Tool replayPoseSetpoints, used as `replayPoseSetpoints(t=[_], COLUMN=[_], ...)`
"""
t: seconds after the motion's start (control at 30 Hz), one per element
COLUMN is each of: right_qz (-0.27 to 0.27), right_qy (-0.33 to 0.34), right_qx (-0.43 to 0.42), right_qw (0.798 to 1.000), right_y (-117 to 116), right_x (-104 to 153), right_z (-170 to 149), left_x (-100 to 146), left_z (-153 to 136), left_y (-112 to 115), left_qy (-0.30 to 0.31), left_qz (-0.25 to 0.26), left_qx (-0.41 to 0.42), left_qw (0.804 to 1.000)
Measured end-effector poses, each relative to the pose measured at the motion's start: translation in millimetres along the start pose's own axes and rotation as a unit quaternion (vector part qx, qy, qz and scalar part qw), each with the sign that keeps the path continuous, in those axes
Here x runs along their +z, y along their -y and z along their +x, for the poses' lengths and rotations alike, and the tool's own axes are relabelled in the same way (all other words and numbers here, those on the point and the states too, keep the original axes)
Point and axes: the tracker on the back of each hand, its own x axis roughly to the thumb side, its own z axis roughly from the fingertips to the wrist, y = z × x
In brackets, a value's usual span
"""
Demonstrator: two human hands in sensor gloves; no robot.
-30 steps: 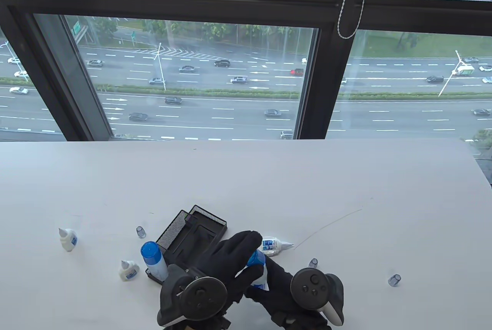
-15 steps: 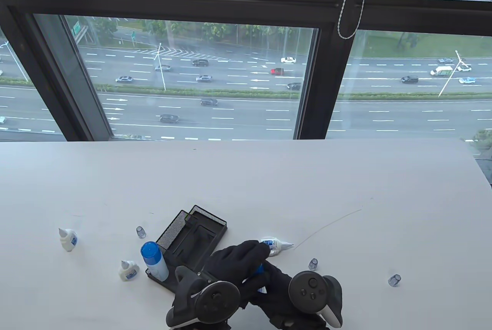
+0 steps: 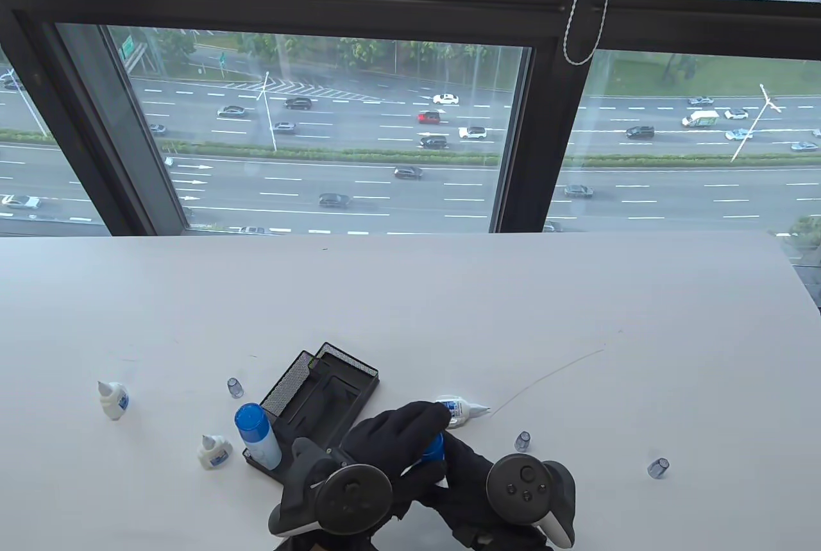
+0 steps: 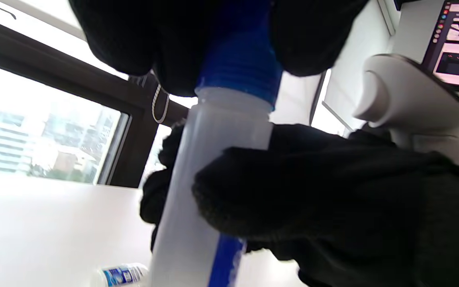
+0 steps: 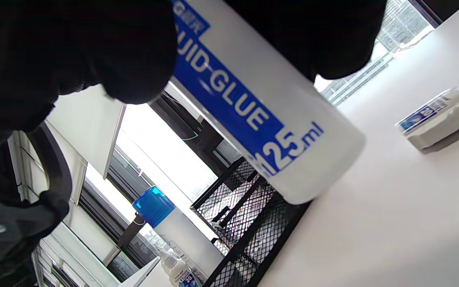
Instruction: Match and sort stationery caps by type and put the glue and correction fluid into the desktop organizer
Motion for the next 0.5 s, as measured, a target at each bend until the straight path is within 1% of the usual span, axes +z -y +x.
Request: replayPoseSetpoints(t=[0.03, 0.1, 0.23, 0.3, 0.37, 0.4, 0.43, 0.5], right_qz=[0.0, 0.0, -0.001, -0.001, 0.0, -0.002, -0.002, -0.004], right_qy=[0.002, 0.002, 0.005, 0.008, 0.009, 0.009, 0.009, 0.007], right_qx=[0.002, 0.0, -0.003, -0.003, -0.001, 0.001, 0.003, 0.005], right_qw=[1.0, 1.0, 1.0, 1.0, 1.0, 1.0, 1.0, 1.0], right_y=[0.0, -0.3, -1.1, -1.1, -1.2, -1.5, -1.6, -1.7], right_x=[0.0, -0.1, 0.4, 0.5, 0.6, 0.8, 0.8, 0.8], right_z=[0.0, 0.0, 1.0, 1.1, 1.1, 0.8, 0.7, 0.3], left_x=[-0.1, 0.4, 3.1, 3.2, 1.1, 0.6, 0.6, 0.3], left_z=[0.2, -0.7, -1.8, -0.9, 1.3, 3.3, 4.2, 4.6], left_y=[-0.4, 0.1, 3.6, 2.5, 2.2, 2.1, 2.1, 3.5], left_qy=[0.006, -0.002, -0.038, -0.036, -0.013, 0.009, 0.015, 0.012], left_qz=[-0.008, 0.001, 0.067, 0.072, 0.024, -0.004, -0.011, -0.008], left_qx=[-0.003, -0.015, -0.044, -0.04, -0.029, -0.028, -0.031, -0.039], left_qw=[1.0, 1.0, 0.996, 0.996, 0.999, 1.0, 0.999, 0.999])
